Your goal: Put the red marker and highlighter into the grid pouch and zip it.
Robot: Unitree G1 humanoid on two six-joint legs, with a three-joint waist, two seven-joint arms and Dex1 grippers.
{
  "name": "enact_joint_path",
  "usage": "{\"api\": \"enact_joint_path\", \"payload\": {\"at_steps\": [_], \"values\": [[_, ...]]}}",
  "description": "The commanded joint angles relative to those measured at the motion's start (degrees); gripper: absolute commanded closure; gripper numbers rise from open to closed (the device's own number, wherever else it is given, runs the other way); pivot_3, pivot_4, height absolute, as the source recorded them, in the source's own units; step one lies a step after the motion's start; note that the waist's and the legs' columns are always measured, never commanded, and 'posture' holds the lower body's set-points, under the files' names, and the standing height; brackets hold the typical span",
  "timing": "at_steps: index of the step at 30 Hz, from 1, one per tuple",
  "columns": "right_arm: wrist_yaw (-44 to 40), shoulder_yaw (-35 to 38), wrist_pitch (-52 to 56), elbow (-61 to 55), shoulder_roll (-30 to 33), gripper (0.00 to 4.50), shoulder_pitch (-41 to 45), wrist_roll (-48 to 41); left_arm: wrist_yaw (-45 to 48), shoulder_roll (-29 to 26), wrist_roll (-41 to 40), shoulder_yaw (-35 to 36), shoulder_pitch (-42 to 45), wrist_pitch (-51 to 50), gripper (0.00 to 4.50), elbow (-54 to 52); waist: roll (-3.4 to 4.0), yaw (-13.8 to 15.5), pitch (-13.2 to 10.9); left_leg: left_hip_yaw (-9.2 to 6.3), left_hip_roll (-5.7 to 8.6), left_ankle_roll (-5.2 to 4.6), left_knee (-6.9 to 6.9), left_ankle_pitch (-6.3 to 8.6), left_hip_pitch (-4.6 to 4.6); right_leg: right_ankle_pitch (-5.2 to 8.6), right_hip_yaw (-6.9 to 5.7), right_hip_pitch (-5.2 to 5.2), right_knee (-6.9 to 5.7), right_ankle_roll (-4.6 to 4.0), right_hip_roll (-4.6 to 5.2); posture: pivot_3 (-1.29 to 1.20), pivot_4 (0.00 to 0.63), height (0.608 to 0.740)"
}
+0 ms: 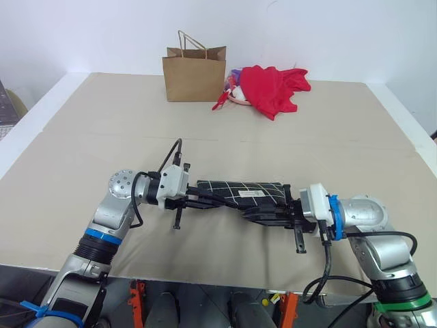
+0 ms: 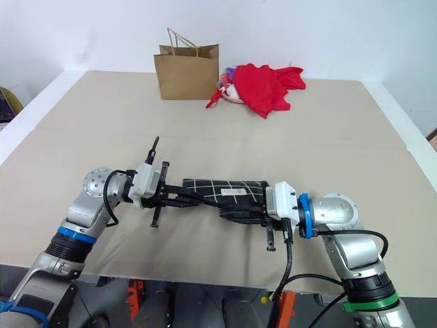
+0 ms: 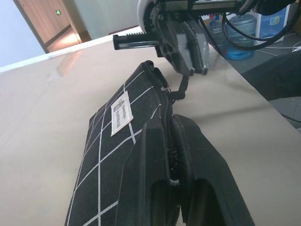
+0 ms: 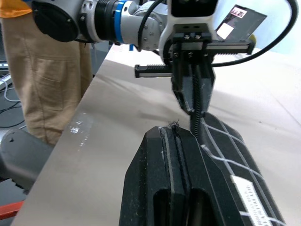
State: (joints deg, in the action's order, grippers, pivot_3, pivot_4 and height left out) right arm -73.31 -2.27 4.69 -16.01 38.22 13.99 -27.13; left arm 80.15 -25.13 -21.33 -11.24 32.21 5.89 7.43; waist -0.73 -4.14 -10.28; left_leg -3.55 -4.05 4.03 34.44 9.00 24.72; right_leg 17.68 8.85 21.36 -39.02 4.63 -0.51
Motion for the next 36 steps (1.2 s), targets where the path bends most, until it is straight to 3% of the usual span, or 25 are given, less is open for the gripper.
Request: {"api": "enact_joint_path", "payload": {"at_steps": [1, 16, 22, 26, 29, 36], "values": [[0.6, 1.9, -0.2, -1.1, 0.4, 4.41, 0.1, -1.6, -0.4, -0.1, -0.4, 0.9, 0.6, 0.9, 4.50, -2.0, 0.00, 0.0, 0.0, 0.00, 0.00, 0.00, 0.00, 0.00, 0.00, 0.00, 0.00, 0.00, 0.00, 0.00, 0.00, 0.00, 0.150, 0.740], [-7.6, 20.2, -3.1, 12.4, 15.7, 4.41, -8.5, -3.6, 1.0, -2.0, 0.2, 1.3, -0.5, 3.4, 4.50, -0.8, 0.00, 0.0, 0.0, 0.00, 0.03, -0.01, 0.00, 0.00, -0.04, 0.00, 0.01, -0.04, -0.01, -0.01, 0.01, 0.00, 0.150, 0.740], [-7.0, 21.2, -1.1, 11.3, 15.8, 4.41, -8.8, -6.0, 1.4, -2.6, -0.1, 1.3, -0.6, 3.1, 4.50, -0.6, 0.01, -0.2, 0.0, 0.01, 0.02, -0.02, 0.03, 0.00, -0.07, -0.02, 0.02, -0.06, -0.02, 0.01, 0.01, 0.00, 0.150, 0.740], [-3.5, 19.9, 8.9, 8.6, 15.7, 4.41, -7.3, -10.8, 1.4, -2.6, -0.6, 0.9, -0.5, 0.9, 4.50, -1.1, 0.01, -0.2, 0.0, 0.01, 0.03, -0.01, 0.03, -0.01, -0.05, -0.02, 0.03, -0.07, -0.03, 0.01, 0.01, 0.00, 0.150, 0.740], [0.7, 19.8, 18.5, 7.4, 15.5, 3.48, -5.8, -15.6, 0.7, -3.3, -1.7, 1.6, -0.2, -3.1, 3.37, -1.8, 0.01, -0.2, 0.0, 0.00, 0.02, -0.01, 0.03, -0.01, -0.05, -0.02, 0.02, -0.06, -0.03, 0.01, 0.01, 0.00, 0.150, 0.740], [8.6, 20.2, 28.1, 11.7, 12.5, 0.23, -0.7, -18.3, -3.0, -4.5, -6.3, 4.6, -0.5, -14.4, 0.19, -5.7, 0.01, -0.2, 0.0, -0.01, 0.02, -0.01, 0.03, -0.01, -0.03, -0.02, 0.02, -0.06, -0.03, 0.02, 0.01, 0.00, 0.150, 0.740]]}}
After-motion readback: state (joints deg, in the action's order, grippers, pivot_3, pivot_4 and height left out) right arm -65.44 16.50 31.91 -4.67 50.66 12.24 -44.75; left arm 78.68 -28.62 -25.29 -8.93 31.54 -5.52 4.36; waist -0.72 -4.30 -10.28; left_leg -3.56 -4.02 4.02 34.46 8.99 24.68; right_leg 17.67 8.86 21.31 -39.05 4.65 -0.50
